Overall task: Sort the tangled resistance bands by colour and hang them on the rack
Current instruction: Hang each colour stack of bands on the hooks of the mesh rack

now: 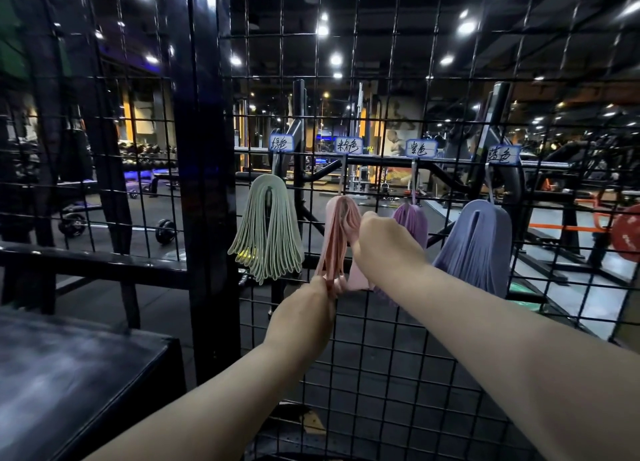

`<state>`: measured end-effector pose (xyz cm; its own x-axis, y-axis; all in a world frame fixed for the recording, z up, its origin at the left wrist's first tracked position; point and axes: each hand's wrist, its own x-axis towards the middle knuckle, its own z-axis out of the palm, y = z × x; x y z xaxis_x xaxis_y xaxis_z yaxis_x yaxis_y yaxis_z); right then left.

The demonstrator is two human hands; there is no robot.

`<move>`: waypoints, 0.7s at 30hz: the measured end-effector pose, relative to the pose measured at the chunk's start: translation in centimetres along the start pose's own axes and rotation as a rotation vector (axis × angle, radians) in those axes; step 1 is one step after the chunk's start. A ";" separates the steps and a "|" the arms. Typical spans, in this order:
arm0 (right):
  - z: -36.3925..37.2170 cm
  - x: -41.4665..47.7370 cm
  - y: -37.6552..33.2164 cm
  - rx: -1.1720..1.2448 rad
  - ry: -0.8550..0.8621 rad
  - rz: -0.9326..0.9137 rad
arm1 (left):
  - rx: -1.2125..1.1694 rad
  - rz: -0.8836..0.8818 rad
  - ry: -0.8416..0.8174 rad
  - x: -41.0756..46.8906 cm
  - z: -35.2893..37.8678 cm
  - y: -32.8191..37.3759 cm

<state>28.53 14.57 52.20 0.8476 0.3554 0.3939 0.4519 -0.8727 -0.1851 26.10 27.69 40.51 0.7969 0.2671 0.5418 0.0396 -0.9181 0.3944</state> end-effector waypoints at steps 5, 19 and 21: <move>0.9 0.6 -0.1 0.149 0.038 -0.058 | -0.132 0.077 0.035 -1.2 -2.0 1.6; 0.2 2.3 -0.1 0.168 0.139 -0.082 | -0.313 0.093 0.161 6.7 -8.0 5.1; 0.0 2.2 -0.2 0.148 0.153 -0.104 | -0.340 0.079 0.114 7.4 -8.1 5.2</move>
<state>30.26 15.51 53.10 0.7477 0.3757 0.5476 0.5796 -0.7716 -0.2621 27.33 27.24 52.60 0.7165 0.2481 0.6520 -0.2370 -0.7925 0.5620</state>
